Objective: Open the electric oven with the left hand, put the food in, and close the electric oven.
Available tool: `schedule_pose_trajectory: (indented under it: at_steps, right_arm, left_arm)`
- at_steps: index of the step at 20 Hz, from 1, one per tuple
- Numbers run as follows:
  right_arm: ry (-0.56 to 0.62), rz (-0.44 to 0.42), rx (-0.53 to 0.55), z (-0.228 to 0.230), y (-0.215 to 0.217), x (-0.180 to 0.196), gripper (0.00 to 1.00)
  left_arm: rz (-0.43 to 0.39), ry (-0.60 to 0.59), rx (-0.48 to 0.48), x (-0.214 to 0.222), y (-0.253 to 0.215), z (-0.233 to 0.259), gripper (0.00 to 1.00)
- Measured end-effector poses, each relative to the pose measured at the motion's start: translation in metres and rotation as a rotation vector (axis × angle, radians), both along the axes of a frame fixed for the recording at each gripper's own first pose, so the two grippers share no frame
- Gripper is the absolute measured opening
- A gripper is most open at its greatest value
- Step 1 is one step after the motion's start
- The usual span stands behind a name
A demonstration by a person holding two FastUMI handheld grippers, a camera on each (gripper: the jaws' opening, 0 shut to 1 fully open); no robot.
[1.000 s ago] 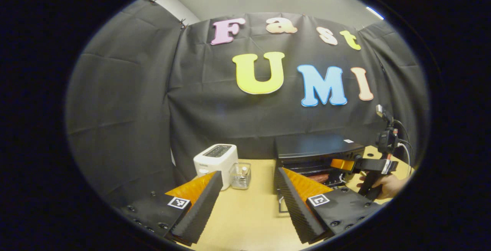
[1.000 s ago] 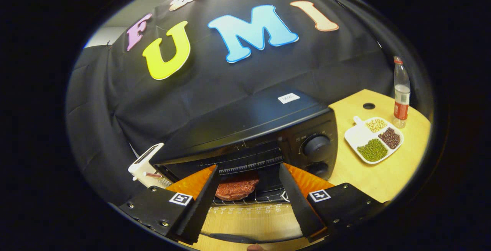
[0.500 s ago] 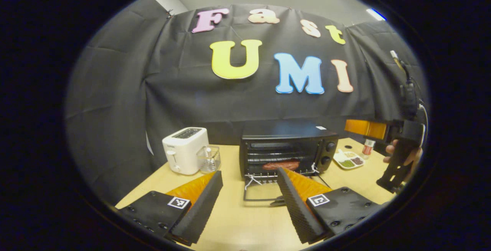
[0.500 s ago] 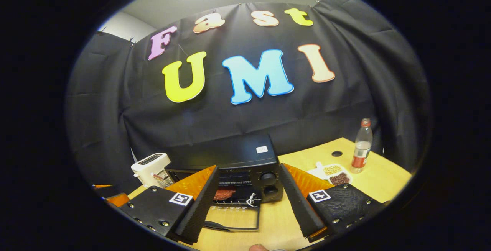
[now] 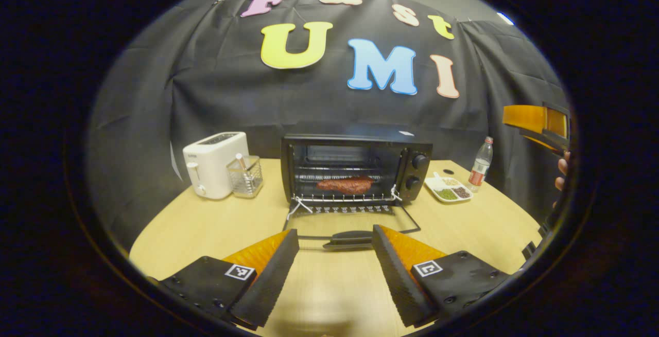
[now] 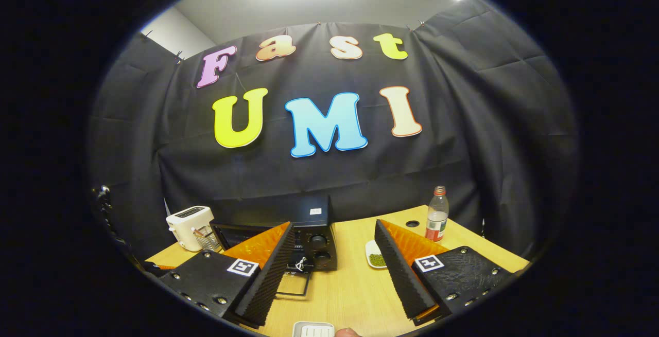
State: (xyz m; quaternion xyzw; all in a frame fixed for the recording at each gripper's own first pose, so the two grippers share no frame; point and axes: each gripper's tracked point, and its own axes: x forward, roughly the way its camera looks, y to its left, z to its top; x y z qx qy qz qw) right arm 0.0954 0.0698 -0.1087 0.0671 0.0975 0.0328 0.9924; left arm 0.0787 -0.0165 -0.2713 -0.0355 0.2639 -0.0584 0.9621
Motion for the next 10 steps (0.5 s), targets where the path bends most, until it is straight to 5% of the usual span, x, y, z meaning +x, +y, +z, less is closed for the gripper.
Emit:
schedule_pose_trajectory:
  at_steps: [10]
  right_arm:
    - [0.005,-0.098,-0.085,0.011,-0.053,-0.033,0.94]
  left_arm:
    - [-0.080,0.165,0.046,0.014,-0.043,-0.079,0.96]
